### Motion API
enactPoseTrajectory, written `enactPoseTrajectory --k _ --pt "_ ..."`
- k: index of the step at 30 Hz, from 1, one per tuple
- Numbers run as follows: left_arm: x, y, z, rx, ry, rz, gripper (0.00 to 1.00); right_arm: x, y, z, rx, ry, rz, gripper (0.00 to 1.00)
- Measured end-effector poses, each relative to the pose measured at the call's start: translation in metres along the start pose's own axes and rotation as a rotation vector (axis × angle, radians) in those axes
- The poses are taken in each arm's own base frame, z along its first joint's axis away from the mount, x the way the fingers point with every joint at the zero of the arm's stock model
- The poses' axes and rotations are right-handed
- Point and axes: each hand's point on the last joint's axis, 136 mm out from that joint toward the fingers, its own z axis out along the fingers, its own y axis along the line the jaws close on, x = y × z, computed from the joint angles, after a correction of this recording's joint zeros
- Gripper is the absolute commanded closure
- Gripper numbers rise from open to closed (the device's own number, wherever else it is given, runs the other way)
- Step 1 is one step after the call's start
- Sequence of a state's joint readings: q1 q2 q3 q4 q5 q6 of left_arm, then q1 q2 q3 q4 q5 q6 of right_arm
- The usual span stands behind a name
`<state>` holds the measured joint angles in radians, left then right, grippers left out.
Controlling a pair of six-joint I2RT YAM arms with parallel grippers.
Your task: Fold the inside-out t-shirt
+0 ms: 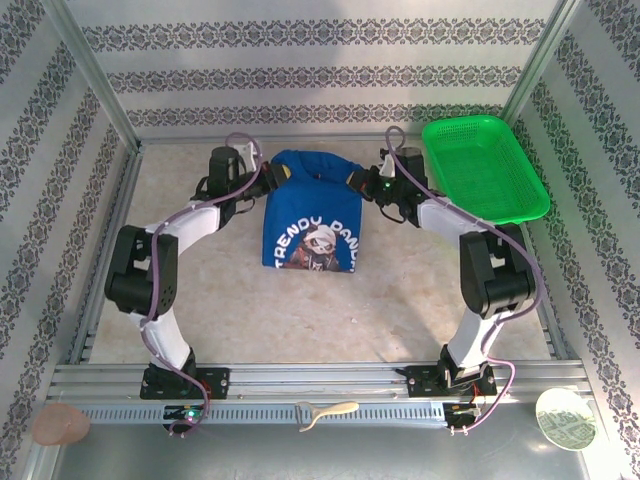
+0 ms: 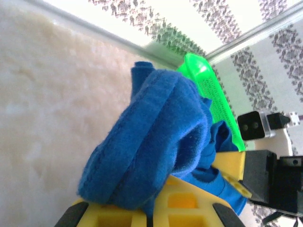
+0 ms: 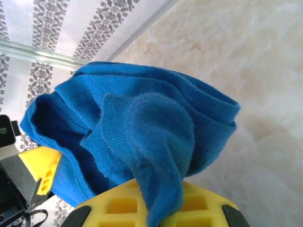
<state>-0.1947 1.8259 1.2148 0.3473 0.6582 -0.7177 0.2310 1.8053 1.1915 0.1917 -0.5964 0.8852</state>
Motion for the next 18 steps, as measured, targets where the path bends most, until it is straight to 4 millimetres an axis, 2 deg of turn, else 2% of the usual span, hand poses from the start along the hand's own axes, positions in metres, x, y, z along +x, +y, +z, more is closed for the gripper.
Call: enactPoseTrajectory --k 3,7,9,11,12,14,16,18 --pt "-0.035 -0.002 0.018 0.018 -0.028 0.02 1.0 -0.033 0.012 0.011 -0.019 -0.033 -0.015 1.0" --pt "-0.082 -0.017 0.033 0.057 -0.078 0.073 1.0 -0.083 0.049 0.013 -0.08 -0.108 -0.088 1.0" --pt "-0.098 -0.03 0.034 0.082 -0.101 0.106 1.0 -0.098 0.07 0.006 -0.116 -0.144 -0.141 1.0" --pt "-0.105 -0.041 0.031 0.107 -0.112 0.13 1.0 -0.105 0.086 -0.001 -0.15 -0.174 -0.192 1.0" --pt "-0.104 -0.044 0.029 0.119 -0.114 0.138 1.0 -0.104 0.089 -0.004 -0.16 -0.183 -0.216 1.0" --pt "-0.094 -0.041 0.026 0.129 -0.112 0.143 1.0 -0.091 0.083 -0.007 -0.17 -0.189 -0.246 1.0" --pt "-0.063 -0.025 0.021 0.126 -0.079 0.124 1.0 -0.061 0.058 -0.006 -0.156 -0.166 -0.251 1.0" --pt "-0.024 -0.002 0.016 0.108 -0.043 0.094 1.0 -0.02 0.023 -0.002 -0.133 -0.123 -0.231 1.0"
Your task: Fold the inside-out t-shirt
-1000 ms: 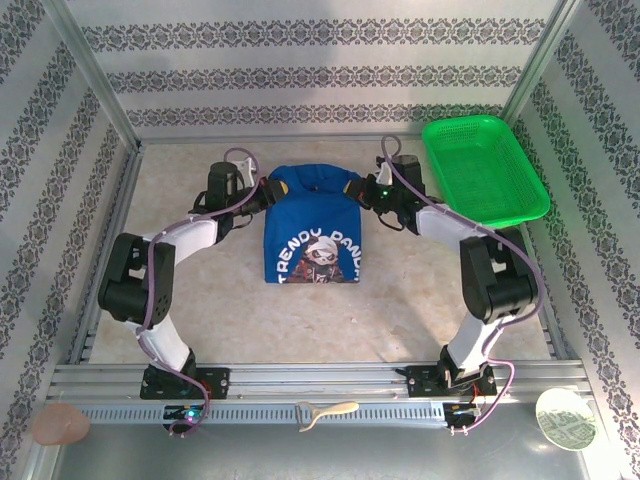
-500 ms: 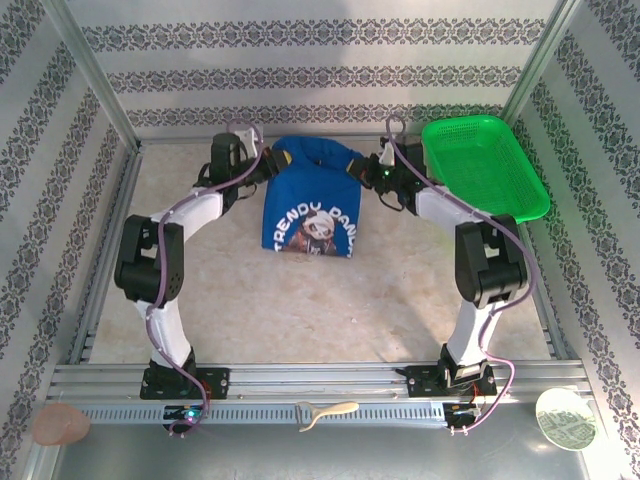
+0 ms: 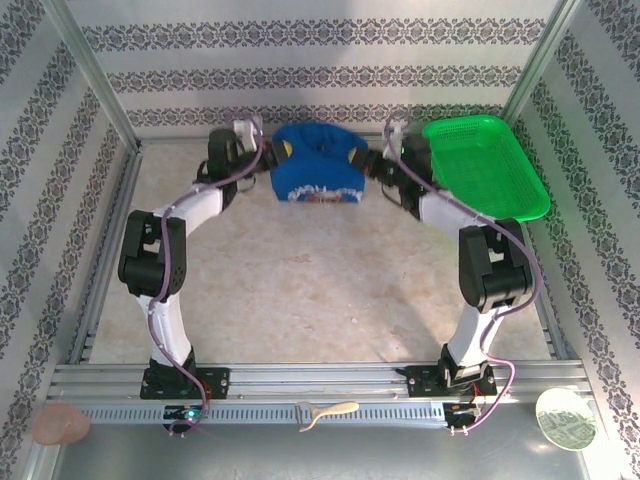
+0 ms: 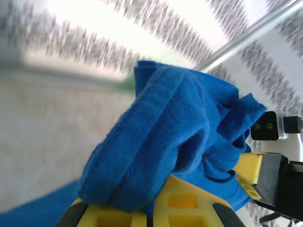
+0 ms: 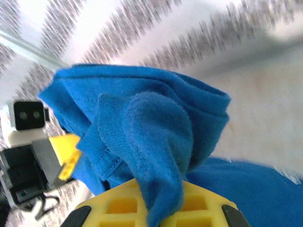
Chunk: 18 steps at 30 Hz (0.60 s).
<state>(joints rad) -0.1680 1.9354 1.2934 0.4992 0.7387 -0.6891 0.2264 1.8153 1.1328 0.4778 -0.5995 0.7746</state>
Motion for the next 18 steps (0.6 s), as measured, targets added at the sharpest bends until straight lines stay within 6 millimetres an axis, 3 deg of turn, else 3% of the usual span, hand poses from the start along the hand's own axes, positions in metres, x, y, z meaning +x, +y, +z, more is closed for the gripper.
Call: enactPoseTrajectory --k 2,4,7,10,14,18 --pt "0.05 0.02 -0.012 -0.024 0.046 -0.052 1.0 0.057 -0.029 -0.009 0.038 0.058 0.036 1.0" --pt "0.112 0.038 -0.032 -0.062 0.107 -0.12 1.0 0.125 -0.057 -0.028 0.094 0.137 0.089 1.0" --pt "0.179 0.037 -0.063 -0.103 0.178 -0.166 1.0 0.191 -0.069 -0.06 0.147 0.212 0.11 1.0" --pt "0.199 0.013 -0.082 -0.083 0.173 -0.127 1.0 0.204 -0.053 -0.079 0.125 0.182 0.061 1.0" --pt "0.18 -0.011 -0.091 -0.051 0.086 -0.04 1.0 0.188 -0.038 -0.087 0.096 0.085 0.008 1.0" --pt "0.173 -0.005 -0.089 -0.082 0.057 -0.003 1.0 0.174 -0.036 -0.081 0.105 0.045 -0.005 1.0"
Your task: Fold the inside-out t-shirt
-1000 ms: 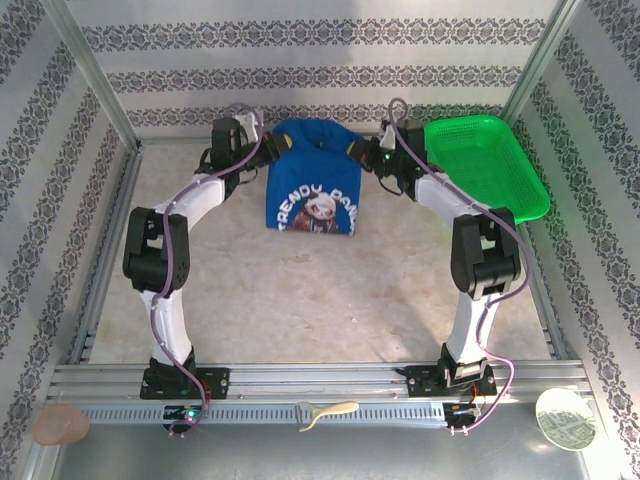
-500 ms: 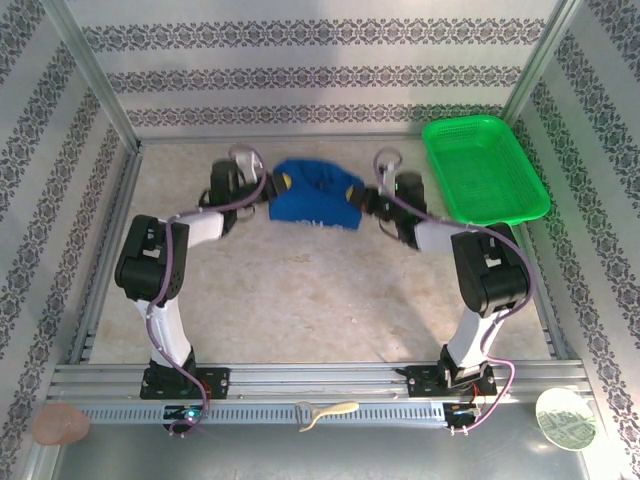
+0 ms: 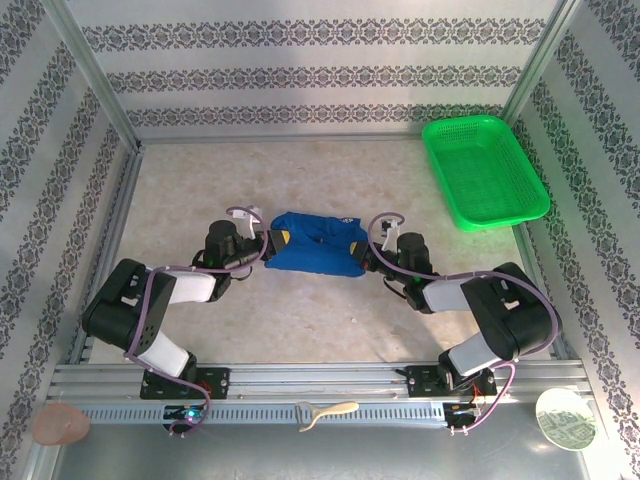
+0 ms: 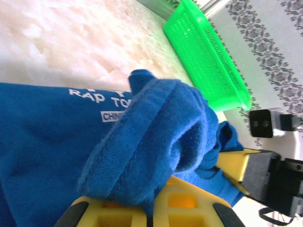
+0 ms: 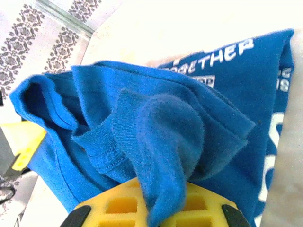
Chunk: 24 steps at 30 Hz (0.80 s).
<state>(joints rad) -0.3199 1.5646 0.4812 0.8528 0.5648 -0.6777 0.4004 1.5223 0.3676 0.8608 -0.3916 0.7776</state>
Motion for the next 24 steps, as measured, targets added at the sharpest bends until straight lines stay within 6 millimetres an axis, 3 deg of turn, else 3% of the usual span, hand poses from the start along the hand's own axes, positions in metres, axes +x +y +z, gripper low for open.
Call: enactPoseTrajectory --k 8,11,14,16,19,20,22,24 --pt "-0.022 0.027 0.028 -0.112 -0.021 0.059 1.0 -0.056 -0.01 0.035 0.047 -0.067 -0.001 1.0" --pt "-0.02 0.044 0.035 -0.156 -0.015 0.059 1.0 -0.06 -0.025 0.051 0.08 -0.047 0.02 1.0" --pt "-0.01 0.065 0.039 -0.213 0.005 0.047 1.0 -0.052 -0.042 0.067 0.12 0.002 0.049 0.99" --pt "-0.001 0.079 0.041 -0.249 0.021 0.032 1.0 -0.046 -0.053 0.076 0.143 0.033 0.067 0.91" --pt "0.006 0.097 0.042 -0.286 0.036 0.012 1.0 -0.042 -0.061 0.085 0.167 0.067 0.092 0.61" --pt "0.006 0.1 0.043 -0.293 0.035 0.007 0.93 -0.044 -0.062 0.088 0.172 0.072 0.096 0.52" --pt "0.001 0.104 0.043 -0.303 0.024 0.001 0.55 -0.05 -0.061 0.09 0.176 0.073 0.096 0.44" --pt "-0.009 0.103 0.043 -0.299 -0.002 -0.001 0.29 -0.06 -0.061 0.089 0.183 0.064 0.096 0.4"
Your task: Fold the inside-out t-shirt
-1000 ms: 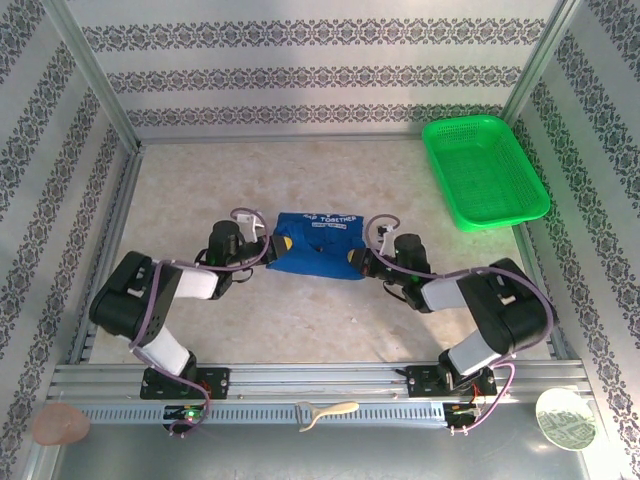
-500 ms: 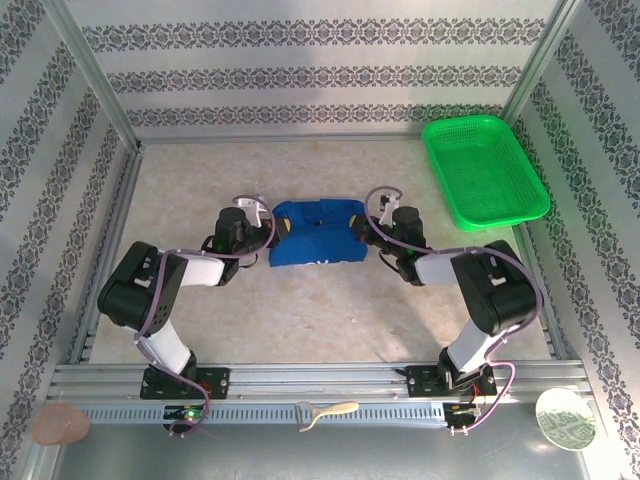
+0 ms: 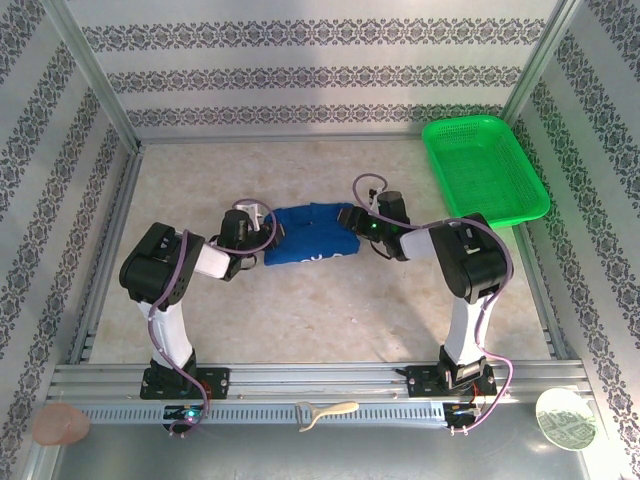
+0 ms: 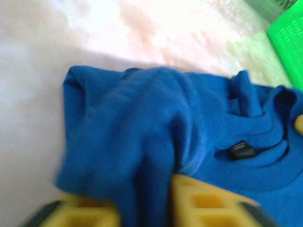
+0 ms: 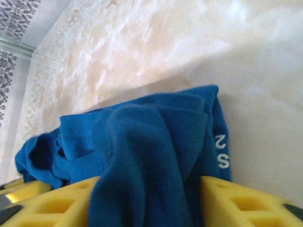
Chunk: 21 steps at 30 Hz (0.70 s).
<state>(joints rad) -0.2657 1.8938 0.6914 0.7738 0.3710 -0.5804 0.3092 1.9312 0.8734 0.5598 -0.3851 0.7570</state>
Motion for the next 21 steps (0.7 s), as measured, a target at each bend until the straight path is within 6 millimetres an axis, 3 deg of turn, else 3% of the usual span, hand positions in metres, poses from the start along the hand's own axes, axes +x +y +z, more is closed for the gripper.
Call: enactPoseTrajectory --k 2,6,9,11,13,16,21 --pt "-0.013 -0.001 -0.002 0.0 -0.032 -0.004 0.0 -0.01 -0.004 -0.009 0.019 -0.013 0.011 0.39" --pt "-0.04 -0.002 -0.019 -0.009 -0.086 -0.035 0.0 -0.038 0.004 -0.044 0.03 -0.071 0.017 0.46" --pt "-0.066 -0.016 -0.041 0.004 -0.133 -0.036 0.0 -0.057 0.03 -0.074 -0.01 -0.124 -0.013 0.65" --pt "-0.085 -0.036 -0.056 0.041 -0.162 -0.025 0.0 -0.058 0.053 -0.085 -0.058 -0.131 -0.035 0.75" --pt "-0.099 -0.055 -0.069 0.079 -0.18 -0.01 0.0 -0.048 0.071 -0.087 -0.098 -0.11 -0.047 0.79" --pt "-0.109 -0.074 -0.081 0.127 -0.184 0.006 0.0 -0.018 0.09 -0.075 -0.136 -0.029 -0.059 0.81" --pt "-0.096 -0.069 -0.072 0.134 -0.123 -0.02 0.0 0.041 0.103 -0.04 -0.159 0.125 -0.04 0.86"
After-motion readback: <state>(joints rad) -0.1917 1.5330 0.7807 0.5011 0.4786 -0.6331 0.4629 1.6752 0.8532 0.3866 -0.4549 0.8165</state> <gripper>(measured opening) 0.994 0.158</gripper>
